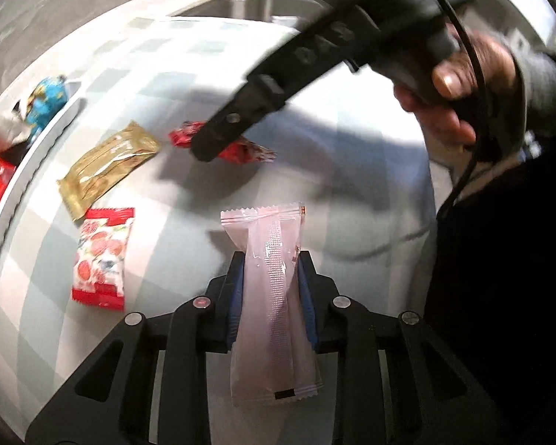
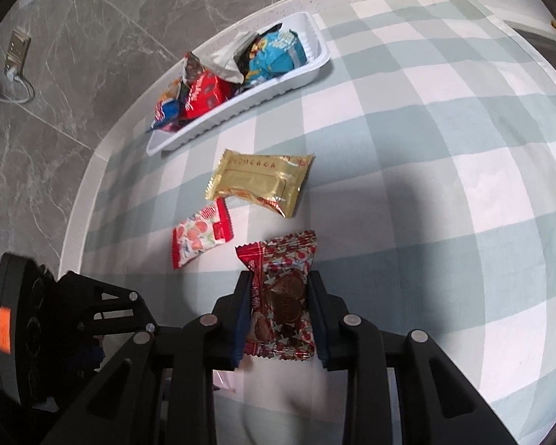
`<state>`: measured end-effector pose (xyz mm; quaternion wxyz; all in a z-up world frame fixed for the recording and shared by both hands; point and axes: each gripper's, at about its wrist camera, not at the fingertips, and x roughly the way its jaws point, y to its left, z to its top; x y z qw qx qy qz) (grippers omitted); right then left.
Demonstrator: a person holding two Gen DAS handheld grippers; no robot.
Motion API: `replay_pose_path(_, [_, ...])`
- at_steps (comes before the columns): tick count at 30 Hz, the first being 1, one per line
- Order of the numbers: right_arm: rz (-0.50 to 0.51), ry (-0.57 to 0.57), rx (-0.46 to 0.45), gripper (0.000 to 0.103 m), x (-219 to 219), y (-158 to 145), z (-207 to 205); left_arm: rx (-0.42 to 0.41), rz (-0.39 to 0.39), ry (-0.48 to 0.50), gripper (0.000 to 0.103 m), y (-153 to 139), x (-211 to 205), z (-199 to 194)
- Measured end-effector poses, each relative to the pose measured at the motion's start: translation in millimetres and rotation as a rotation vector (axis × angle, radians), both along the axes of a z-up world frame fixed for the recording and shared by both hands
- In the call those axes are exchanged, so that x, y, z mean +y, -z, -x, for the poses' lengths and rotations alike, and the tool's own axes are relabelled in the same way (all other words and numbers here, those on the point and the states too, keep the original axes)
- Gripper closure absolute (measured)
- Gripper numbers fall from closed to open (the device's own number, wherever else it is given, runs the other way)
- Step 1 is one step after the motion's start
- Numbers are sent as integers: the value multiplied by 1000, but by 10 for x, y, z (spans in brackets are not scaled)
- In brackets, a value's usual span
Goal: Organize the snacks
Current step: 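Carry pink packet and red patterned candy over the white tray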
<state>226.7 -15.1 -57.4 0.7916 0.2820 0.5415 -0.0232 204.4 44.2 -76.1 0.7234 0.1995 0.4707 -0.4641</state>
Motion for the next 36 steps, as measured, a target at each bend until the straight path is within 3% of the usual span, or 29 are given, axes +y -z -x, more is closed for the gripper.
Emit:
replay_pose_path(5, [-30,29,-28,71,-73,-83,-37,39,86,-114,78,-179,264,-283])
replay_pose_path(15, [-52,35,-94,71,-188,-288,-328,38,209,-361,78,-543,958,-822])
replay_pose_path(36, [-60,31,-186,71,-581,-444,-1343,0,314,-762,78,-957,1905,-2018])
